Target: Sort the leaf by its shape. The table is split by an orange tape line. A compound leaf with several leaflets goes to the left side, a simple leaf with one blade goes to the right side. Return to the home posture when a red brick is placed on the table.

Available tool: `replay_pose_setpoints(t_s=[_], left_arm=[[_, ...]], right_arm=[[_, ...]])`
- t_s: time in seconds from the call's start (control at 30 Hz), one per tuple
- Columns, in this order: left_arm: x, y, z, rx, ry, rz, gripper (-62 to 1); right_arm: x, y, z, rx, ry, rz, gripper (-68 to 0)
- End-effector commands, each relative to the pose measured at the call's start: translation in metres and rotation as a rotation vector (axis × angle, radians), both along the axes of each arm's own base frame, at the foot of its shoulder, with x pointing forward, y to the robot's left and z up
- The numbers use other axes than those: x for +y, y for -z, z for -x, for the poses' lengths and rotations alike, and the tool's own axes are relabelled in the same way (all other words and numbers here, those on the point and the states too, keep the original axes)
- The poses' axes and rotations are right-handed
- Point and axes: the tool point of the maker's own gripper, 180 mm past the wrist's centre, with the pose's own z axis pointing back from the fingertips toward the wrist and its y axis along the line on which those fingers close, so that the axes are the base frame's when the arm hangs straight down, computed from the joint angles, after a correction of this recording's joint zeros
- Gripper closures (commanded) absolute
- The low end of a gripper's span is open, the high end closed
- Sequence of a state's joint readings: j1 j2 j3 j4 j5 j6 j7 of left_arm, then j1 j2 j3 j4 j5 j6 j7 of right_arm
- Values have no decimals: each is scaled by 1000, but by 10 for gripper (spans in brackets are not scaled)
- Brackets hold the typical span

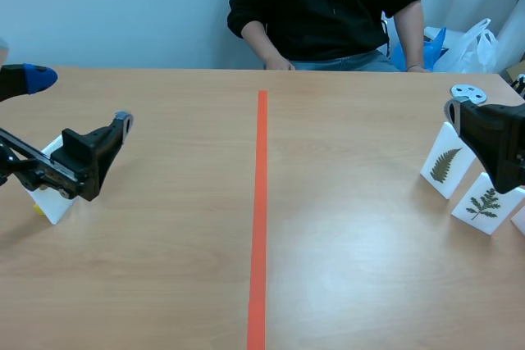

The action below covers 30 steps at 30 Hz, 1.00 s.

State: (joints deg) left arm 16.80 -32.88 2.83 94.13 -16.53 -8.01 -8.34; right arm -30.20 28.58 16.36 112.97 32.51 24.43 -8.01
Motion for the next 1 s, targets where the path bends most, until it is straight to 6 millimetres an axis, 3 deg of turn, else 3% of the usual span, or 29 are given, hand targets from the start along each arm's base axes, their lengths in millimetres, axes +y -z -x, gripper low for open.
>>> replay_pose_setpoints(t_s=[0.0,0.13,0.4,0.67,0.97], left_arm=[[-5,0,7,13,26,8,-623],[-24,-4,28,70,68,89,-623],[-37,5,49,169,62,177,-623],[-37,19,59,246,39,196,-623],[-38,16,59,242,31,238,-623]], right_arm=[[1,-13,-4,-42,-7,3,-578],[1,-13,-4,-42,-10,8,-578],[1,-14,-5,-41,-21,26,-578],[0,-14,-5,-38,-21,27,-578],[0,-14,-5,-38,-20,27,-578]])
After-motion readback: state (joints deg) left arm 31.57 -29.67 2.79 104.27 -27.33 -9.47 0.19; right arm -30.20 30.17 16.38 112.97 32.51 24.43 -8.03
